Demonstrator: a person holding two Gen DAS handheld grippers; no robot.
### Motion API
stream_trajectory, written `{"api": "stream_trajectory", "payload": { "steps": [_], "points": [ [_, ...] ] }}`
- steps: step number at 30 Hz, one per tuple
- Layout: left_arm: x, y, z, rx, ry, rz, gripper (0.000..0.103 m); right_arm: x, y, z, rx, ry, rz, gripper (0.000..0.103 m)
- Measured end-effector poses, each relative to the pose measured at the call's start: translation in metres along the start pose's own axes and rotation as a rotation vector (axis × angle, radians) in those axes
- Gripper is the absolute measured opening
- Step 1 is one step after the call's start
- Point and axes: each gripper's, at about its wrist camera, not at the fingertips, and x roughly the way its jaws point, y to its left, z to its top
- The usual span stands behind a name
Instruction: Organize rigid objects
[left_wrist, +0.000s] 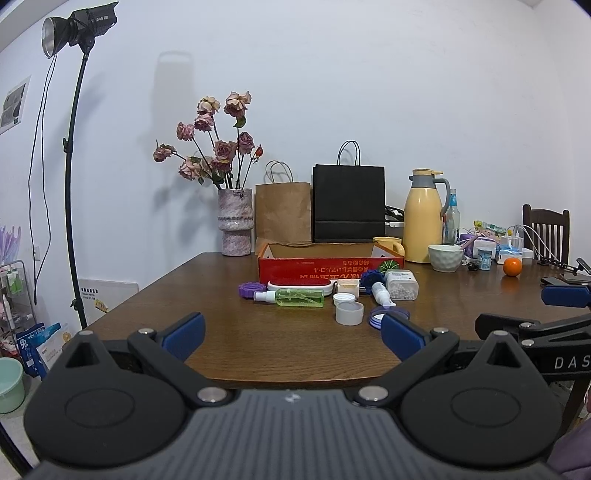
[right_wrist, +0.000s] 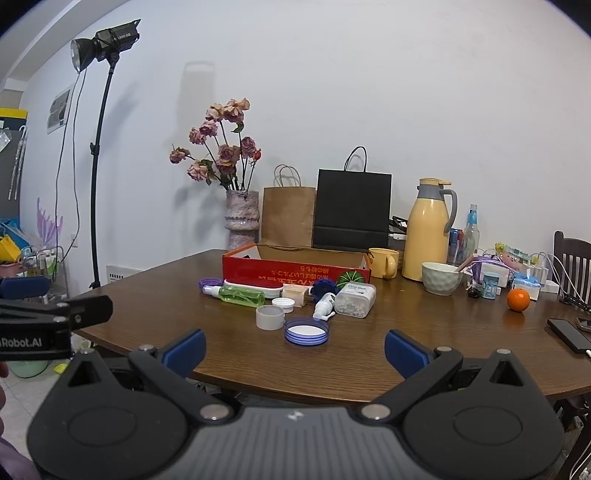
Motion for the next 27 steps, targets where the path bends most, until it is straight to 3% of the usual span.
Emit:
{"api": "stream_trajectory", "payload": {
  "steps": [27],
  "points": [
    [-0.0040,0.0009,0.0036,0.002,-0.011,0.006,0.103,-0.0016,-0.0021,0.0028,-0.007,-0.006,-0.005,0.103]
  ]
}}
